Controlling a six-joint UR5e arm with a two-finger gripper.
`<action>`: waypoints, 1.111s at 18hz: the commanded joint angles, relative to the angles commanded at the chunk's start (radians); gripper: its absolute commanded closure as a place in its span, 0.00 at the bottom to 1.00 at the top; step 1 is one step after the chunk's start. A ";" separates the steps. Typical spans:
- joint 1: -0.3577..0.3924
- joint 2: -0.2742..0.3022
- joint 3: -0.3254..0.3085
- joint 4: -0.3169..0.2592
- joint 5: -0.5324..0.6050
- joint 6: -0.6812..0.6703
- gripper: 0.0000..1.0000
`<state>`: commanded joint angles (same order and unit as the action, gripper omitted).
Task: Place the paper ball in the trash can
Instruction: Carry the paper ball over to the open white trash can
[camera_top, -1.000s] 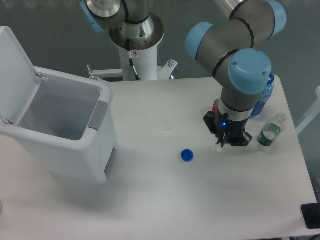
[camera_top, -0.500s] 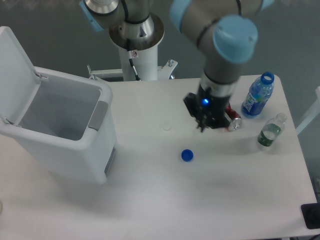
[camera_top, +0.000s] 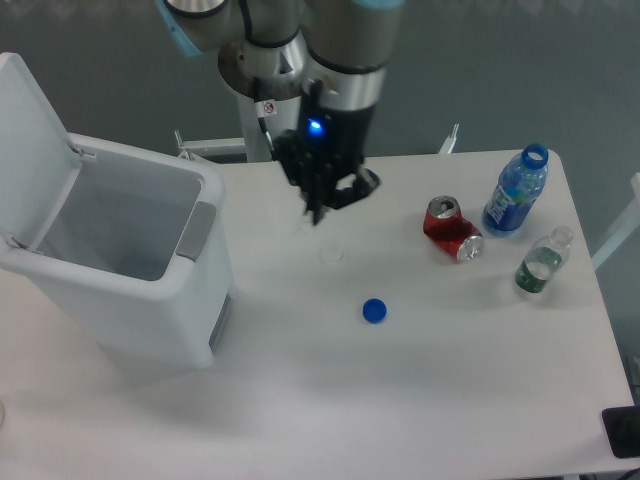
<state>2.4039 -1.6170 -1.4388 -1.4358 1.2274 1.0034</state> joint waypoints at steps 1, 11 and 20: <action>-0.006 0.017 -0.003 0.003 -0.014 -0.017 1.00; -0.181 0.008 -0.025 0.015 -0.023 -0.052 0.87; -0.246 -0.014 -0.032 0.089 -0.019 -0.052 0.00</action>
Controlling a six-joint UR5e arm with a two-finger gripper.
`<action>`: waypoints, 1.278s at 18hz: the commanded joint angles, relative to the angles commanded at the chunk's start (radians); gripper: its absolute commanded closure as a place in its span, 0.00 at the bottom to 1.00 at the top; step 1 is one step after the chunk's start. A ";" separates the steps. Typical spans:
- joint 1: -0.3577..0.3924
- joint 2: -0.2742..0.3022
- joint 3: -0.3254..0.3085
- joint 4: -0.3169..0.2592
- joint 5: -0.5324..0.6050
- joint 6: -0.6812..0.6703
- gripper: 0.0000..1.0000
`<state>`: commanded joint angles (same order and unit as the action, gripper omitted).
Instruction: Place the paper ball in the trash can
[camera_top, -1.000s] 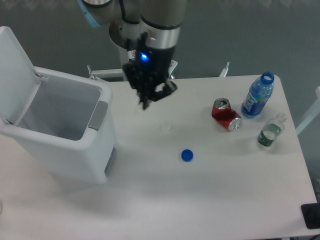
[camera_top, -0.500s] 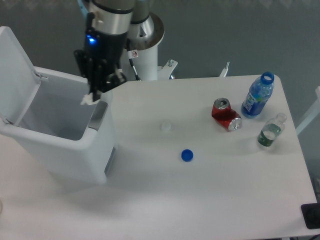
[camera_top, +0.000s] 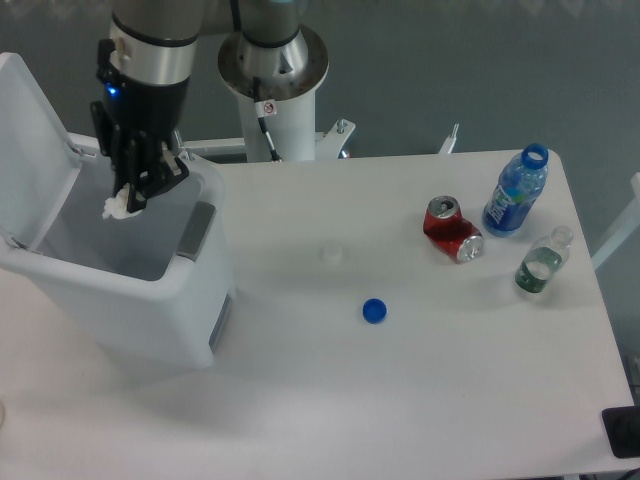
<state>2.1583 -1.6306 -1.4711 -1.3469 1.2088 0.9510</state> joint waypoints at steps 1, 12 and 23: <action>-0.002 0.002 0.000 0.000 0.000 0.000 0.00; 0.182 0.006 0.021 0.049 0.029 -0.001 0.00; 0.495 -0.063 -0.089 0.216 -0.002 -0.014 0.00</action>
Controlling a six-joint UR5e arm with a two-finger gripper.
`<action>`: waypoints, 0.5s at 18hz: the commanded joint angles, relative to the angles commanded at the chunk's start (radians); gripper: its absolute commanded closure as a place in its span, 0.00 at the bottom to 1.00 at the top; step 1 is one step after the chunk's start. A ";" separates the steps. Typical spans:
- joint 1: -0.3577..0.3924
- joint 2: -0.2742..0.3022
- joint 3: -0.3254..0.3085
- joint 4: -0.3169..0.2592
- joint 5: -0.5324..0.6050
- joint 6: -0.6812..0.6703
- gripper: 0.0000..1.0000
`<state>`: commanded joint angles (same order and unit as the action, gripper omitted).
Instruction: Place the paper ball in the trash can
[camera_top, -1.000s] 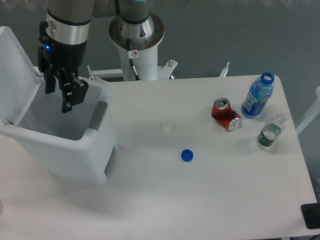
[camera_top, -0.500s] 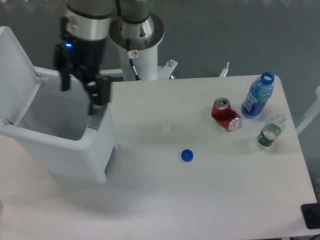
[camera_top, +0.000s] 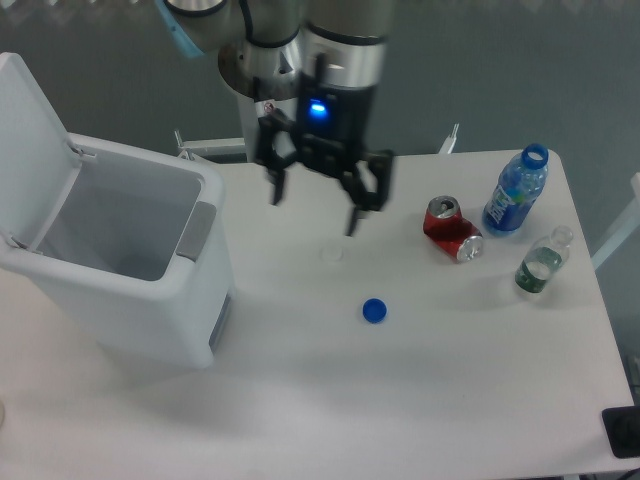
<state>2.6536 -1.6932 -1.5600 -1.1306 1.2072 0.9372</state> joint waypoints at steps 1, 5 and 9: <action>0.009 -0.028 0.003 0.002 0.018 0.008 0.00; 0.045 -0.109 0.008 0.000 0.145 0.090 0.00; 0.066 -0.178 0.014 -0.006 0.235 0.268 0.00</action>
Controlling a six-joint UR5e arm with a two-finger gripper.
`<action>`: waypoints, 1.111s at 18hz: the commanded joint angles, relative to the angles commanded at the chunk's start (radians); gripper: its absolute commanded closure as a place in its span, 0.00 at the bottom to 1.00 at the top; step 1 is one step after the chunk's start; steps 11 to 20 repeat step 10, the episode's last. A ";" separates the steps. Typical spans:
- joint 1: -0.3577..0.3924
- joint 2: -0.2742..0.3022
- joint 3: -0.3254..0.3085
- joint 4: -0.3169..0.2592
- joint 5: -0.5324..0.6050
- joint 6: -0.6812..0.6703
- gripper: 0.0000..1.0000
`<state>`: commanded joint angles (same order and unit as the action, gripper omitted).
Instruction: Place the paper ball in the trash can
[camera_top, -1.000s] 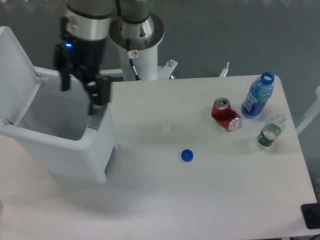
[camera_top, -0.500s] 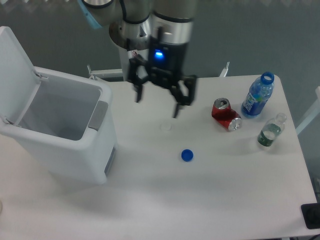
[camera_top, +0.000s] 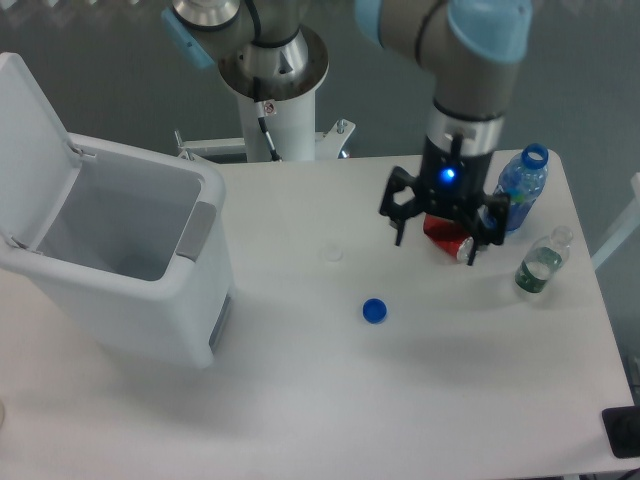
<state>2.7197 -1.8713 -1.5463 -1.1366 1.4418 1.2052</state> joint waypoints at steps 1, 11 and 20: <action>0.008 -0.014 0.000 -0.008 0.011 0.055 0.00; 0.006 -0.150 0.038 -0.002 0.118 0.229 0.00; 0.006 -0.150 0.038 -0.002 0.118 0.229 0.00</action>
